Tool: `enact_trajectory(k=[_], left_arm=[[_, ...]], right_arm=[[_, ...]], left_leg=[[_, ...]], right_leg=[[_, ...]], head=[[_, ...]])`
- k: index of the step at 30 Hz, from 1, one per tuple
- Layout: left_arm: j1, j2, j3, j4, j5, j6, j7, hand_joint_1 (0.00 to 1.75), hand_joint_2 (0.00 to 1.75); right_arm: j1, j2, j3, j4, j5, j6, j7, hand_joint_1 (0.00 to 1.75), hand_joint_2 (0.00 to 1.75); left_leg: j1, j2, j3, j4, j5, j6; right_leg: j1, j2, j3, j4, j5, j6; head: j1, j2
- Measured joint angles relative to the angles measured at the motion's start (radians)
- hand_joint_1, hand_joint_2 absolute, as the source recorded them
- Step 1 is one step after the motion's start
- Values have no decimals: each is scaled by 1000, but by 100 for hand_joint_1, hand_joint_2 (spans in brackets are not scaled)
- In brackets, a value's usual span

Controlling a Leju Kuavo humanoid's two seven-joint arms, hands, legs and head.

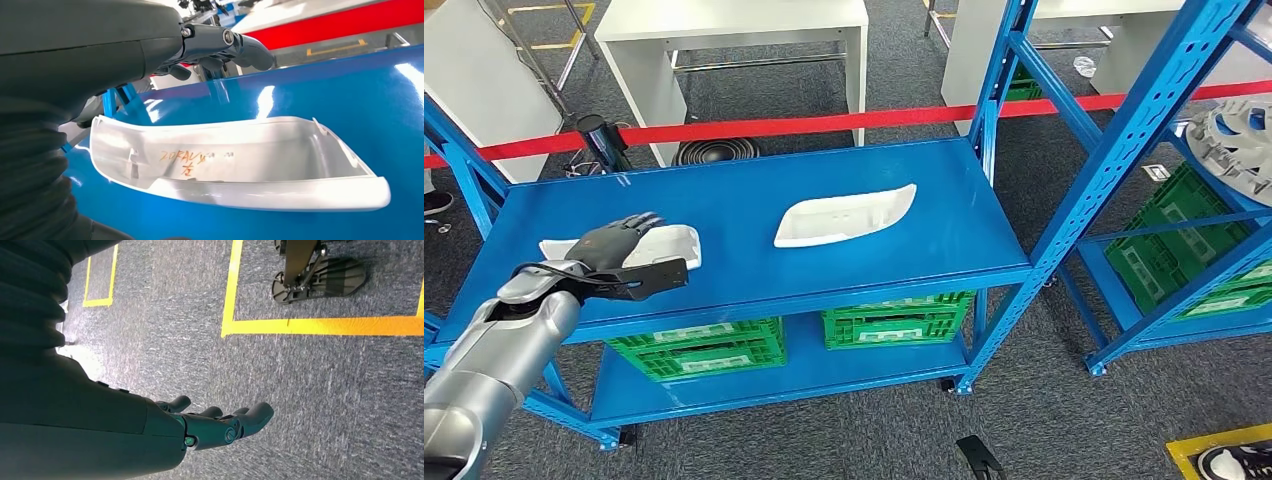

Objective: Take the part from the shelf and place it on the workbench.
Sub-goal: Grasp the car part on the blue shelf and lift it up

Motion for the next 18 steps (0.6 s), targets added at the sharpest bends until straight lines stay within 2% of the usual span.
enact_trajectory(k=[1,12,18], left_arm=[[3,-2,0,0,6,12,4,0,0],[19,-14,0,0,36,60,13,0,0],[34,-14,11,-2,157,66,-59,0,0]], right_arm=[[0,0,0,0,1,0,0,0,175],[0,0,0,0,5,0,0,0,175],[0,0,0,0,17,0,3,0,175]], left_leg=[[0,0,0,0,0,0],[0,0,0,0,0,0],[0,0,0,0,0,0]], right_leg=[[0,0,0,0,0,0],[0,0,0,0,0,0],[0,0,0,0,0,0]], head=[[0,0],[0,0],[0,0]])
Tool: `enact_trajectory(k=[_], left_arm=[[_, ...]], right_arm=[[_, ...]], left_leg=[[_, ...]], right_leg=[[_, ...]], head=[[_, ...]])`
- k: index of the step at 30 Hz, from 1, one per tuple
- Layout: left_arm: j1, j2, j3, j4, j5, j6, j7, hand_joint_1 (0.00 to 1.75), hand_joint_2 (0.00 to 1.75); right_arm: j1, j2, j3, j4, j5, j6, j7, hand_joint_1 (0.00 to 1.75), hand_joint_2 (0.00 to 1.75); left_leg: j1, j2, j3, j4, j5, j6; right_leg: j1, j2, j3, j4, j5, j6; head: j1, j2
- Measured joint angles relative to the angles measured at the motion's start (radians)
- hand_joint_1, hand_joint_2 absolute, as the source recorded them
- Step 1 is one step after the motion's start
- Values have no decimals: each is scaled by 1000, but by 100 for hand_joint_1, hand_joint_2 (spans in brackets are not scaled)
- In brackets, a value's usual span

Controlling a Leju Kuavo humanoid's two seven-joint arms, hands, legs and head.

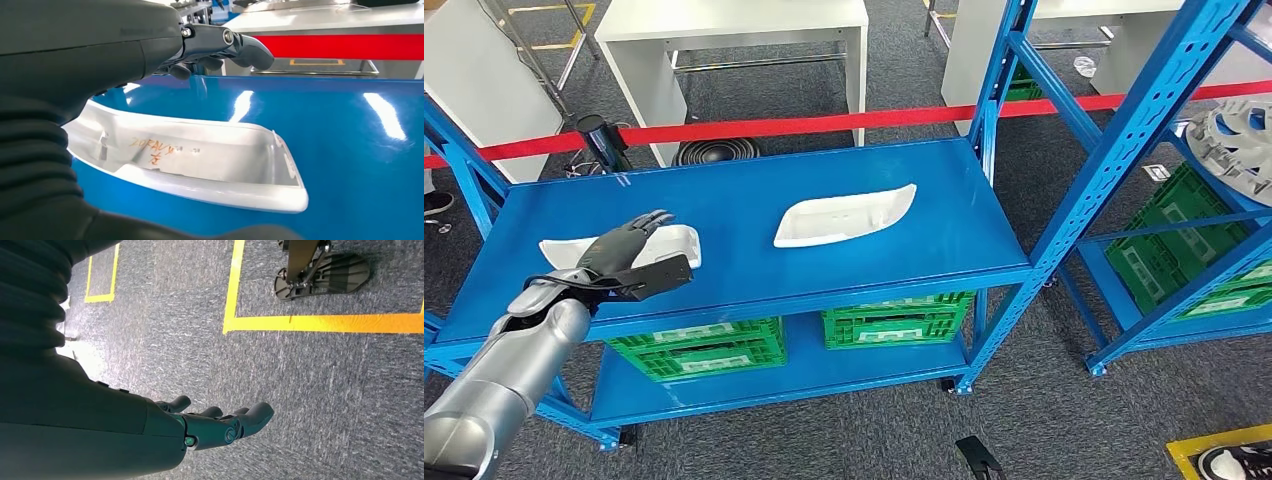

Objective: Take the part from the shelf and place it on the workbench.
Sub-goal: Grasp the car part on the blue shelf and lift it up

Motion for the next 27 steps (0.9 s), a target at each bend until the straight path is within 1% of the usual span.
enact_trajectory(k=[4,6,10,15,20,27], left_arm=[[0,2,5,0,14,-5,-11,0,0],[1,2,15,-2,45,-7,-29,0,0],[2,1,58,-11,131,-1,-71,0,0],[3,2,117,-26,195,19,-94,0,0],[4,5,151,-36,203,26,-97,0,0],[14,5,157,-43,197,46,-100,0,0]], right_arm=[[0,0,0,0,0,0,0,0,175],[0,2,-1,0,0,-1,2,0,175],[0,5,-6,0,0,-1,2,0,175],[0,5,-7,0,8,0,-7,0,175],[0,6,-7,0,11,1,-10,0,175],[0,6,-9,0,7,0,-4,0,175]], left_leg=[[0,0,0,0,0,0],[0,0,0,0,0,0],[0,0,0,0,0,0],[0,0,0,0,0,0],[0,0,0,0,0,0],[0,0,0,0,0,0]], right_leg=[[0,0,0,0,0,0],[0,0,0,0,0,0],[0,0,0,0,0,0],[0,0,0,0,0,0],[0,0,0,0,0,0],[0,0,0,0,0,1]], head=[[0,0],[0,0],[0,0],[0,0],[0,0],[0,0]])
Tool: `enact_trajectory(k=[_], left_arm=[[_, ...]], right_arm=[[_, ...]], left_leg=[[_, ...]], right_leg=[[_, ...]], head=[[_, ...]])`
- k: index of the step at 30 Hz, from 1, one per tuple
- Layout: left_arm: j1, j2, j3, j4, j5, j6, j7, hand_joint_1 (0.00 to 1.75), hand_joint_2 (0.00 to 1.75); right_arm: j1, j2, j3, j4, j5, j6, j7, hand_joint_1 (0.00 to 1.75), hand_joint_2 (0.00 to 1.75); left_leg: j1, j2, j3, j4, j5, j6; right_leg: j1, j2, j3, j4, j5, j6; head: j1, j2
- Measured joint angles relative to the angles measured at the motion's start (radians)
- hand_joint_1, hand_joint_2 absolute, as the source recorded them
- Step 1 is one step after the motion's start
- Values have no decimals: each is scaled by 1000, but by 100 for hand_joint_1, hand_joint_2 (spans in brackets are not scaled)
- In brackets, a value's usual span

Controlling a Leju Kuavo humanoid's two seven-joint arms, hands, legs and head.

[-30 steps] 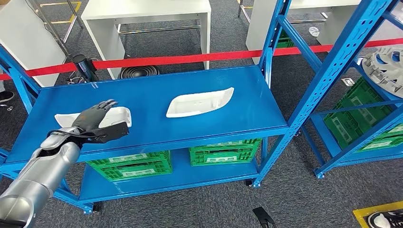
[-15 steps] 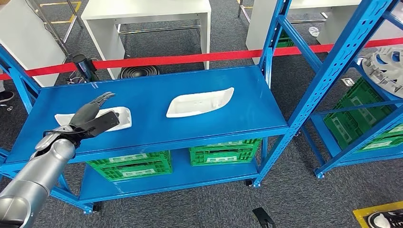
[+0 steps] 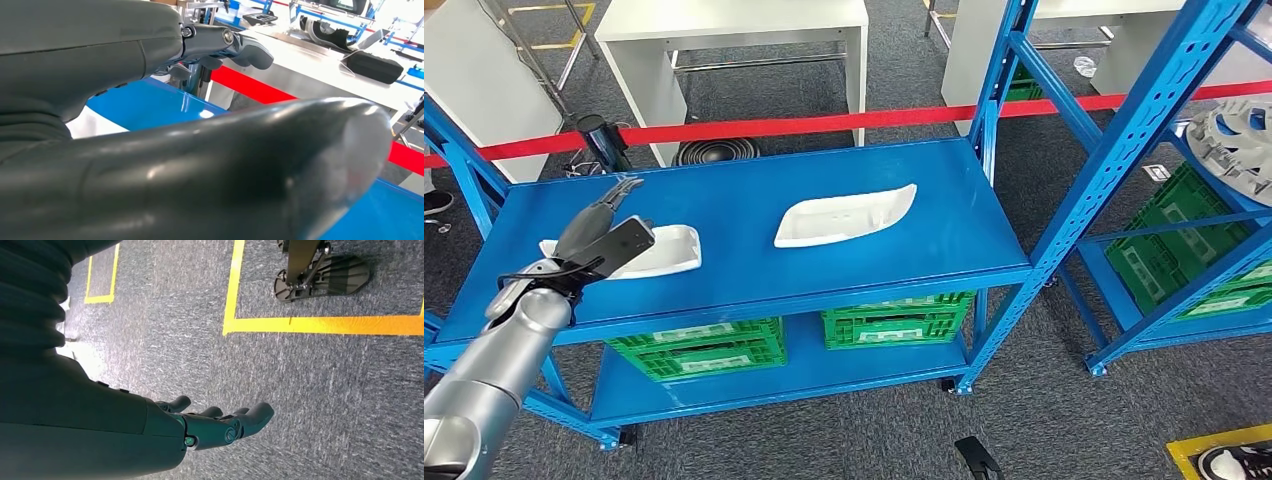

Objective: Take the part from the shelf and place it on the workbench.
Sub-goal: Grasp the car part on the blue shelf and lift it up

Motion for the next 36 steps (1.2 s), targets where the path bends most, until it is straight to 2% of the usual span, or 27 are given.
enact_trajectory(k=[6,9,12,14,16,17,18,19,20,21,22,23,25,27,29,31,32,33,34,36], left_arm=[[2,-10,0,0,0,3,6,0,0],[0,-13,0,0,0,3,9,0,0],[-9,-14,0,-3,0,3,9,0,0],[-16,-15,0,-4,0,3,9,0,0],[-18,-15,0,-2,0,3,8,0,0],[-17,-15,0,-1,0,3,8,0,0],[-16,-15,0,0,0,4,7,0,0],[-15,-15,0,1,0,4,7,0,0],[-15,-15,0,1,0,5,7,0,0],[-16,-15,0,1,0,6,7,0,0],[-17,-14,0,2,0,7,7,0,0],[-17,-13,0,2,0,8,7,0,0],[-16,-12,0,3,0,10,6,0,0],[-15,-10,0,3,-1,12,0,0,0],[-13,-8,0,3,-1,15,-7,0,0],[-6,-7,0,6,0,15,-9,0,87],[1,-7,0,7,0,15,-9,0,131],[5,-6,0,9,0,14,-9,0,175],[8,-5,0,9,1,14,-9,0,175],[7,0,0,10,5,11,-11,0,175]], right_arm=[[0,2,-13,0,-5,-1,3,0,175],[0,6,-16,0,-7,-1,1,0,175],[-2,8,-18,-1,-7,-1,-1,0,175],[-2,8,-18,-1,-7,-2,-2,0,175],[-1,8,-18,-1,-7,-3,-4,0,175],[0,8,-18,-1,-7,-4,-4,0,175],[0,8,-18,-1,-7,-6,-5,0,175],[0,8,-18,-1,-6,-8,-6,0,175],[0,8,-18,-1,-6,-9,-6,0,175],[0,11,-18,0,-6,-10,-6,0,175],[0,12,-19,0,-5,-12,-6,0,175],[0,14,-19,1,-5,-12,-6,0,175],[0,15,-21,1,-3,-12,-5,0,175],[0,15,-22,1,-1,-11,-4,0,175],[0,15,-23,1,0,-10,-5,0,175],[2,15,-23,1,0,-10,-6,0,175],[3,15,-23,1,0,-10,-5,0,175],[4,15,-23,1,1,-10,-5,0,175],[4,15,-23,1,2,-10,-5,0,175],[3,16,-23,1,3,-10,-5,0,175]], left_leg=[[0,0,0,0,0,0],[-6,0,-1,3,-4,8],[2,4,13,-16,1,17],[8,8,21,-24,1,21],[10,9,25,-22,-6,22],[12,9,28,-19,-12,19],[16,8,32,-15,-20,13],[21,7,38,-8,-30,6],[26,7,45,2,-43,-2],[29,7,47,13,-57,-11],[29,6,47,24,-69,-20],[28,5,45,31,-78,-28],[24,4,43,36,-86,-39],[26,7,38,52,-98,-49],[28,13,-8,143,-137,-59],[28,15,-89,283,-181,-64],[28,15,-123,328,-182,-63],[28,15,-142,336,-158,-60],[27,15,-145,307,-115,-55],[23,15,-115,183,-12,-40]], right_leg=[[0,0,0,0,0,0],[-4,1,0,-3,0,7],[-2,-1,-9,19,-13,18],[-8,-3,-61,115,-54,30],[-20,-5,-144,257,-99,42],[-26,-6,-173,298,-100,48],[-32,-8,-184,301,-81,54],[-37,-10,-175,263,-44,60],[-43,-13,-151,197,-1,68],[-46,-15,-125,141,26,74],[-47,-15,-105,98,35,72],[-48,-14,-95,77,29,66],[-46,-12,-94,78,6,43],[-46,-11,-87,80,-2,28],[-48,-10,-73,74,-10,16],[-47,-10,-59,70,-19,9],[-46,-9,-51,70,-25,8],[-44,-8,-42,70,-32,8],[-43,-7,-33,70,-38,7],[-39,-5,-14,69,-51,9]], head=[[0,0],[0,0],[2,0],[4,0],[4,0],[4,0],[4,0],[4,0],[4,0],[6,0],[8,0],[9,0],[9,0],[6,0],[3,0],[1,0],[1,0],[1,0],[1,0],[1,0]])
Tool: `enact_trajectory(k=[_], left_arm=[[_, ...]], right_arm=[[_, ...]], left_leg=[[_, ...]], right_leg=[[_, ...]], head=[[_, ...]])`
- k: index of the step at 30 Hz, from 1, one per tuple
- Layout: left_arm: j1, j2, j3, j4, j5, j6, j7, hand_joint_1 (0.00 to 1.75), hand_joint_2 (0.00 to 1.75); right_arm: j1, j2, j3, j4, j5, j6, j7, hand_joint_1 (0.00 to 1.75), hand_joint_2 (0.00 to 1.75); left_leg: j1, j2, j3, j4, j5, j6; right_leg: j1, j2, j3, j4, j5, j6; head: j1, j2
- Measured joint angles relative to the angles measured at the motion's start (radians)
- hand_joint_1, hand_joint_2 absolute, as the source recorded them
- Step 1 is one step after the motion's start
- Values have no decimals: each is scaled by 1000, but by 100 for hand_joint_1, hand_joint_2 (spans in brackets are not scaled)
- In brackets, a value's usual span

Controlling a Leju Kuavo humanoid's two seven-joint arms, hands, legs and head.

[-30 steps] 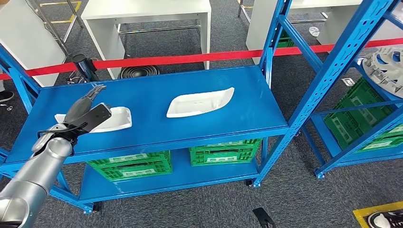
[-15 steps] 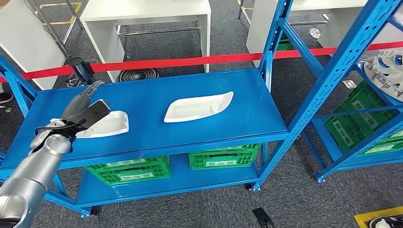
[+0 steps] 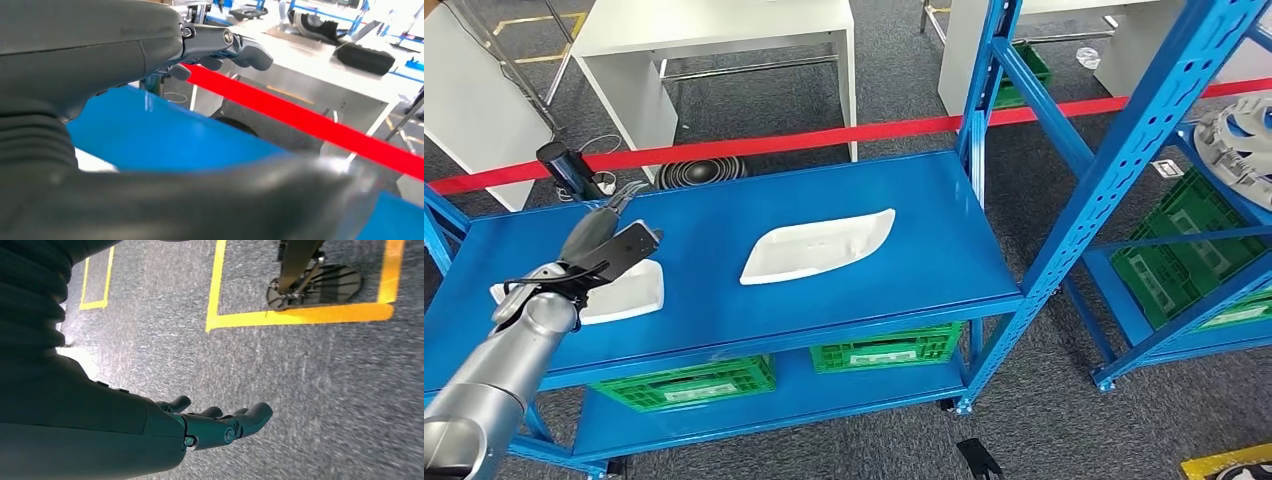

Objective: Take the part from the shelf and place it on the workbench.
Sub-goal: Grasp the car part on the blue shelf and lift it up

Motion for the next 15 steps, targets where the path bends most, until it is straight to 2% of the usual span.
enact_trajectory(k=[1,2,4,6,11,15], left_arm=[[-1,3,0,0,2,-2,-1,0,175],[-1,5,0,1,2,-4,-1,0,175],[-3,7,0,0,3,-6,-2,0,175],[-4,8,0,-1,14,-17,-12,0,175],[0,18,19,-4,97,-117,-91,0,175],[18,41,37,-23,157,-213,-138,0,175]], right_arm=[[-1,1,0,0,0,0,0,0,175],[-1,1,0,0,0,0,0,0,175],[-2,1,-1,0,0,0,1,0,175],[-3,1,-1,0,0,1,2,0,175],[-5,1,-3,0,-1,-2,3,0,175],[-5,0,-14,0,-6,-3,3,0,175]], left_leg=[[-4,0,17,-50,31,7],[-8,0,31,-85,43,12],[-9,-1,46,-116,29,4],[-6,-4,52,-129,15,-4],[-7,-9,54,-127,13,9],[-8,-8,54,-127,13,13]], right_leg=[[1,1,6,-1,-4,2],[2,3,9,-1,-7,6],[6,2,7,0,-10,8],[8,-1,6,0,-12,7],[8,-6,18,-14,-10,11],[7,-6,20,-19,-6,19]], head=[[0,0],[0,0],[1,0],[3,0],[3,0],[3,0]])
